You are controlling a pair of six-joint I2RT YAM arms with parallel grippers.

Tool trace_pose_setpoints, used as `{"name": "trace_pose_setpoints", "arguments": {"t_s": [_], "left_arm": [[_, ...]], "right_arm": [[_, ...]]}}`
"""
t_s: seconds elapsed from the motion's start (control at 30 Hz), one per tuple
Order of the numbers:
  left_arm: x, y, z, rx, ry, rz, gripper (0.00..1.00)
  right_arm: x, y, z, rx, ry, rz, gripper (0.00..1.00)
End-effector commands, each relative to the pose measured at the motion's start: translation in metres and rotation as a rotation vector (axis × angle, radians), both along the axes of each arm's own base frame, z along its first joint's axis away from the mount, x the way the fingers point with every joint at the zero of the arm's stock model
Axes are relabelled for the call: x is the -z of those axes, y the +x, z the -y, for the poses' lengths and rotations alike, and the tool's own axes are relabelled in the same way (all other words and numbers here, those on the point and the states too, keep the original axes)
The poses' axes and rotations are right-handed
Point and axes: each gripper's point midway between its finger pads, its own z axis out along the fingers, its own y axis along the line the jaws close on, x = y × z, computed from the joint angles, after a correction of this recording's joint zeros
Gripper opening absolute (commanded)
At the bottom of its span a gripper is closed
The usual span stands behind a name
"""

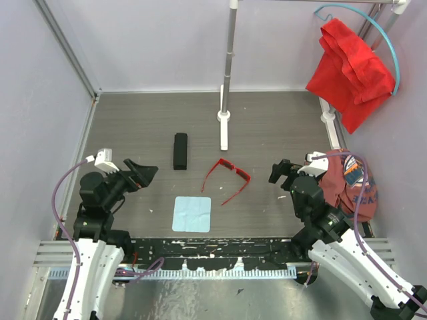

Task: Organize the sunglasses
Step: Open the sunglasses case at the center of the board.

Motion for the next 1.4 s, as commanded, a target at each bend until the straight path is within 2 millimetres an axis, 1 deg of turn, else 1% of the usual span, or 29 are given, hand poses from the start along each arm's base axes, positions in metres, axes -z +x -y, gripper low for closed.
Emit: {"name": "trace_pose_setpoints", "arguments": {"t_s": [0.0, 0.1, 0.37, 0.4, 0.43, 0.47, 0.57, 0.63, 0.67, 0.7, 0.77, 0.8, 0.83, 0.87, 0.93, 0.97, 1.0, 1.07, 1.13, 1.2, 1.37], "left_arm": [[-0.007, 0.002, -0.004, -0.016, 0.024, 0.018, 0.98], [-0.006, 0.002, -0.007, -0.03, 0.037, 0.006, 0.98], [0.0, 0.002, -0.007, -0.031, 0.031, -0.007, 0.98], [-0.001, 0.002, -0.007, -0.031, 0.03, -0.005, 0.98], [-0.001, 0.002, -0.007, -0.032, 0.028, -0.003, 0.98], [0.0, 0.002, -0.007, -0.035, 0.028, -0.003, 0.98], [0.001, 0.003, -0.01, -0.055, 0.022, -0.008, 0.98], [0.003, 0.004, -0.011, -0.074, 0.009, -0.01, 0.98], [0.003, 0.004, -0.011, -0.073, 0.007, -0.009, 0.98], [0.003, 0.004, -0.011, -0.071, 0.007, -0.008, 0.98], [0.004, 0.004, -0.011, -0.065, 0.02, -0.022, 0.98], [0.005, 0.004, -0.011, -0.064, 0.027, -0.03, 0.98], [0.005, 0.004, -0.012, -0.067, 0.032, -0.036, 0.98], [0.005, 0.004, -0.013, -0.072, 0.038, -0.041, 0.98], [0.004, 0.003, -0.016, -0.085, 0.05, -0.046, 0.98], [0.003, 0.002, -0.017, -0.089, 0.055, -0.045, 0.98], [0.003, 0.001, -0.018, -0.092, 0.059, -0.042, 0.98], [0.0, -0.001, -0.02, -0.099, 0.065, -0.036, 0.98], [-0.004, -0.003, -0.021, -0.101, 0.078, -0.025, 0.98], [-0.005, -0.006, -0.023, -0.106, 0.089, -0.022, 0.98], [-0.011, -0.012, -0.028, -0.129, 0.102, -0.007, 0.98]], "right_arm": [[-0.016, 0.004, -0.003, 0.005, 0.036, 0.052, 1.0], [-0.015, 0.005, -0.003, 0.002, 0.035, 0.049, 1.0], [-0.017, 0.003, -0.004, -0.011, 0.04, 0.06, 1.0], [-0.018, 0.003, -0.005, -0.021, 0.041, 0.064, 1.0], [-0.02, 0.003, -0.01, -0.048, 0.04, 0.071, 0.98], [-0.021, 0.004, -0.018, -0.094, 0.037, 0.079, 0.96], [-0.025, 0.01, -0.049, -0.229, 0.053, 0.073, 0.94], [-0.027, 0.017, -0.071, -0.305, 0.068, 0.054, 0.9], [-0.03, 0.021, -0.084, -0.343, 0.082, 0.05, 0.87], [-0.029, 0.025, -0.098, -0.384, 0.086, 0.037, 0.86], [-0.03, 0.031, -0.129, -0.445, 0.075, 0.021, 0.85], [-0.027, 0.034, -0.143, -0.45, 0.044, 0.008, 0.85], [-0.031, 0.037, -0.154, -0.423, -0.003, 0.013, 0.86], [-0.039, 0.041, -0.17, -0.409, -0.045, 0.019, 0.88], [-0.036, 0.047, -0.206, -0.43, -0.122, -0.011, 0.89], [-0.03, 0.052, -0.222, -0.437, -0.153, -0.035, 0.89], [-0.018, 0.057, -0.24, -0.444, -0.196, -0.062, 0.89], [-0.01, 0.062, -0.267, -0.46, -0.237, -0.068, 0.9], [-0.001, 0.066, -0.288, -0.488, -0.244, -0.078, 0.9], [0.005, 0.068, -0.305, -0.522, -0.221, -0.079, 0.91], [0.017, 0.07, -0.33, -0.57, -0.185, -0.1, 0.9]]}}
